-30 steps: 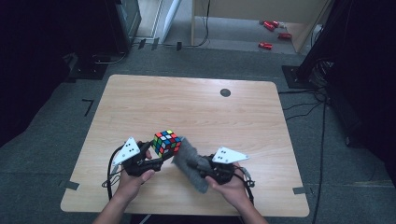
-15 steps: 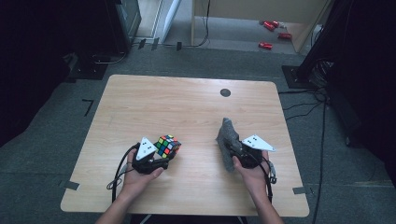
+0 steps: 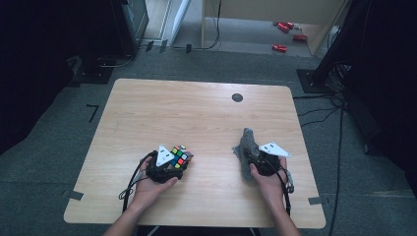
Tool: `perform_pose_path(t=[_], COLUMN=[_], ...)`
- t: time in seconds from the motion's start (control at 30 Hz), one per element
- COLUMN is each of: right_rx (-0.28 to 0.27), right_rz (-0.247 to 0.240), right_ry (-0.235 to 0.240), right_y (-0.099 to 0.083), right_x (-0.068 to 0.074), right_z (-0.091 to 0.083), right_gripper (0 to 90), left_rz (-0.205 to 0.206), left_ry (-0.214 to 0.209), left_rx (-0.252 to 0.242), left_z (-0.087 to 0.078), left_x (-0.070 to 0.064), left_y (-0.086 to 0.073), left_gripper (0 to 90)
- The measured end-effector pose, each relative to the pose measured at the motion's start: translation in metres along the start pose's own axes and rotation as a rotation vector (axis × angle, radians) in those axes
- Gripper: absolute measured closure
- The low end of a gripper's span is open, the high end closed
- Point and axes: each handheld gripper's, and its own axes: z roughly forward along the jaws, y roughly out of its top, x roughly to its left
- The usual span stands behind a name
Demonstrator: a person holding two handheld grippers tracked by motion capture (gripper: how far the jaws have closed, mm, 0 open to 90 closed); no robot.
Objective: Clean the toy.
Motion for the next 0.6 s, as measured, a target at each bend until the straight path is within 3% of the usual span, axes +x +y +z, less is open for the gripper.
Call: perform_pose_path(t=[0.33,0.6], right_rx=[0.020,0.019], right_rz=[0.008,0.004], right_ry=[0.015,0.016], right_y=[-0.0018,-0.0026], right_x=[0.0001,0.0010], right_z=[0.0030,0.0034], right_gripper=[65.3,63.7], left_rz=[0.020,0.011], left_ry=[-0.005,-0.015], left_rx=[0.022,0.014], left_z=[0.0068,0.0083], left_x=[-0.0026,-0.0017], left_y=[-0.0010,-0.0008], left_gripper=[33.9,31.9])
